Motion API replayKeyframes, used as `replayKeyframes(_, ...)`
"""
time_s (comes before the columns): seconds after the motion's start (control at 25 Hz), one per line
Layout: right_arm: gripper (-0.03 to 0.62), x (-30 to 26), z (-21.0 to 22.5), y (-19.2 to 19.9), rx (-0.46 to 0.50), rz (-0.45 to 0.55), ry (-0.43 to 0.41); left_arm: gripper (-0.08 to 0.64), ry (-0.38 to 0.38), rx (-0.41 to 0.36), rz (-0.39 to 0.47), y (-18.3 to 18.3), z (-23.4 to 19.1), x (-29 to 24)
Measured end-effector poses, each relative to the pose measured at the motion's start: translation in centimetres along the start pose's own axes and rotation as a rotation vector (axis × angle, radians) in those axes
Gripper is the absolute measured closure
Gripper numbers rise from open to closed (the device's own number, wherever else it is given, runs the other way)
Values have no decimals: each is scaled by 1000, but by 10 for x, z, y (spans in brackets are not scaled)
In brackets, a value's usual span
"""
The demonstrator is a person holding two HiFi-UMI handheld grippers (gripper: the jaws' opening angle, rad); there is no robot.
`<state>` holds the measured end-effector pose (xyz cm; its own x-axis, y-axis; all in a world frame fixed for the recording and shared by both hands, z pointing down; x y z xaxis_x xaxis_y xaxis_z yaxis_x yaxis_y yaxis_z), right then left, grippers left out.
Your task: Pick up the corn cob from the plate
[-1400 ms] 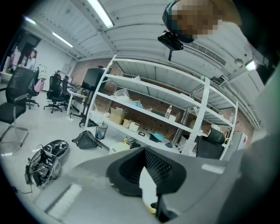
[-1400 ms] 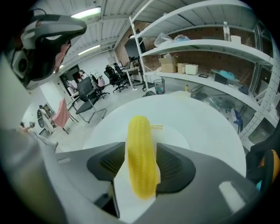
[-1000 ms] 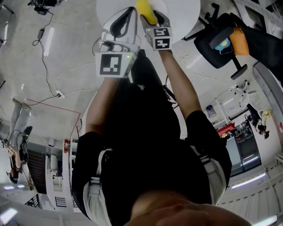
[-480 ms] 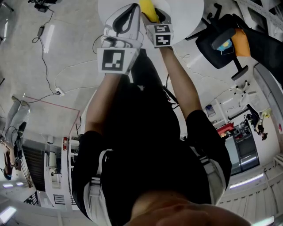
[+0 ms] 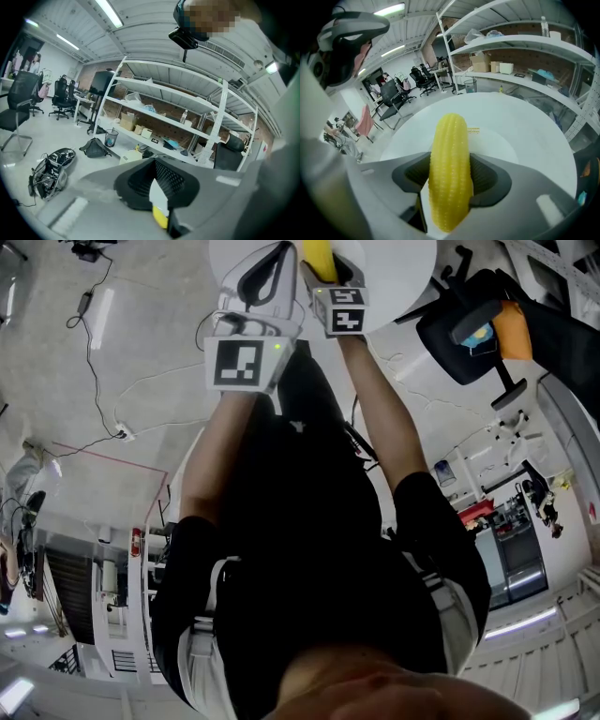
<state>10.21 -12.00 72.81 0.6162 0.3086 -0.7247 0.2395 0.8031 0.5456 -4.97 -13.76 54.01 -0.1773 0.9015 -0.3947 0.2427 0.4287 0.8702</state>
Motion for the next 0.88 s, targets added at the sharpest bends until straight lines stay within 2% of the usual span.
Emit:
replayKeyframes(0.24,333,0,2,3,17,-8,-1,558,-2,-7,-1,4,-2,4)
replayKeyframes(0.48,334,6,2,3,-10,14,14,558,-6,-12,7,5,-5,11)
replayKeyframes(0.88,334,25,-13,0,-1,54,28,558,2,-6,27,2,-4,27)
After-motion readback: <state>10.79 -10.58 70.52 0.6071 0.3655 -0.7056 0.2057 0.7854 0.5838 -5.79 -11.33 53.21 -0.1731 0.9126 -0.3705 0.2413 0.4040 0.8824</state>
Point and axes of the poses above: the fingertips, and each gripper's own axes: x backward along the fingers, z to its right, y out of its underside, the point moved 8 cm from there along x, backward along the fingers, and after that the axes turned 15 degrees about -y, right-handed, at the moved point
